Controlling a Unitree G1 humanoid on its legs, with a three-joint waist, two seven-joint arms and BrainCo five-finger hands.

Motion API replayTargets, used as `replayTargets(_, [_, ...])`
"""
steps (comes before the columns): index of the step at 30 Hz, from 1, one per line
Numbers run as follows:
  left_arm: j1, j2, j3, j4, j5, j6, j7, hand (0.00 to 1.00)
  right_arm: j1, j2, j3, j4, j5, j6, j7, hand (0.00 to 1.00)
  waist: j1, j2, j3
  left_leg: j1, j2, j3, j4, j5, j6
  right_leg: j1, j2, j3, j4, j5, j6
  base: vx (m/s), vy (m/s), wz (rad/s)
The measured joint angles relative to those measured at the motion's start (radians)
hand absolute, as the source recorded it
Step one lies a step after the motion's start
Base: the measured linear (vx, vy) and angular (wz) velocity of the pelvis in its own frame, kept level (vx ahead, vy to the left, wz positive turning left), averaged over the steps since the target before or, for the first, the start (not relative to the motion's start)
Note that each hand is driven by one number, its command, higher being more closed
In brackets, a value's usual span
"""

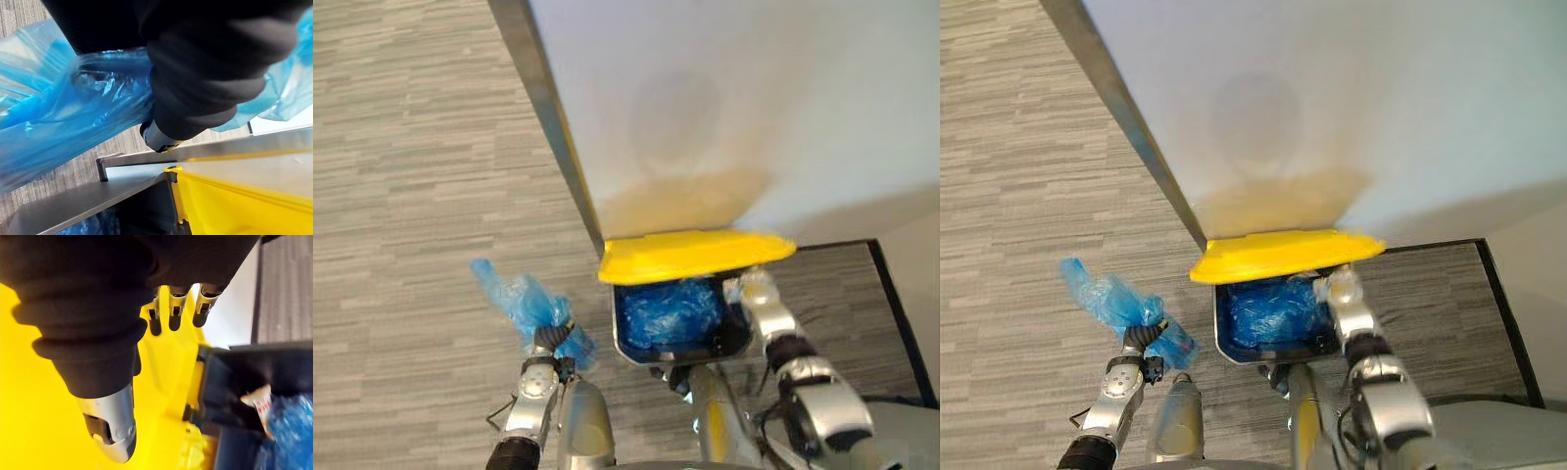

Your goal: Gather rubbish on tea table into small bin, then transfer packed bag to large trash can.

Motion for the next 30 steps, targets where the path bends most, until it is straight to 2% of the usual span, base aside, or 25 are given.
replayTargets(2, [-0.01, 0.001, -0.034, -0.043, -0.031, -0.008, 0.008, 1.0, -0.091, -0.047, 0.022, 0.002, 0.011, -0.002, -0.003, 0.0, 0.0, 0.011, 0.02, -0.012, 0.0, 0.0, -0.004, 0.011, 0.001, 0.0, 0.001, 0.0, -0.017, 0.01, 0.014, -0.12, -0.044, 0.04])
replayTargets(8, [-0.13, 0.011, -0.191, -0.139, -0.072, -0.035, 0.016, 1.0, -0.21, -0.072, 0.048, 0.018, 0.099, 0.0, -0.043, 0.0, -0.008, 0.014, 0.082, -0.035, 0.005, -0.011, -0.006, 0.021, -0.006, 0.001, 0.018, 0.006, -0.058, 0.032, 0.038, -0.08, -0.034, 0.03])
replayTargets(15, [-0.299, -0.01, -0.384, -0.252, -0.127, -0.064, 0.022, 1.0, -0.279, -0.084, 0.066, 0.018, 0.128, 0.002, -0.046, 0.0, -0.019, 0.019, 0.129, -0.038, 0.006, -0.01, 0.001, 0.028, -0.011, 0.003, 0.021, 0.005, -0.064, 0.047, 0.034, -0.02, -0.03, -0.03])
replayTargets(17, [-0.341, -0.028, -0.414, -0.253, -0.141, -0.07, 0.021, 1.0, -0.294, -0.089, 0.097, 0.018, 0.133, 0.003, -0.047, 0.0, -0.035, 0.019, 0.139, -0.044, 0.006, -0.01, 0.011, 0.028, -0.012, 0.003, 0.019, 0.005, -0.063, 0.047, 0.034, 0.0, 0.0, 0.0])
replayTargets(22, [-0.448, -0.047, -0.434, -0.175, -0.137, -0.066, 0.025, 1.0, -0.345, -0.101, 0.142, 0.013, 0.139, 0.003, -0.043, 0.0, -0.067, 0.019, 0.175, -0.052, 0.004, -0.002, 0.021, 0.028, -0.012, -0.006, 0.017, 0.011, -0.057, 0.049, 0.035, -0.02, -0.017, -0.02])
replayTargets(27, [-0.476, -0.061, -0.439, -0.091, -0.137, -0.061, 0.028, 1.0, -0.347, -0.122, 0.171, -0.05, 0.137, 0.0, -0.044, 0.0, -0.076, 0.017, 0.187, -0.078, 0.004, 0.002, 0.022, 0.028, -0.011, -0.04, 0.019, 0.017, -0.051, 0.048, 0.033, -0.02, -0.054, -0.05])
replayTargets(30, [-0.584, -0.086, -0.415, 0.119, -0.126, -0.039, 0.041, 1.0, -0.378, -0.132, 0.174, -0.1, 0.131, -0.005, -0.043, 0.0, -0.097, 0.015, 0.205, -0.132, 0.003, 0.002, 0.022, 0.028, -0.012, -0.085, 0.026, 0.031, -0.069, 0.048, 0.033, -0.07, -0.079, -0.02])
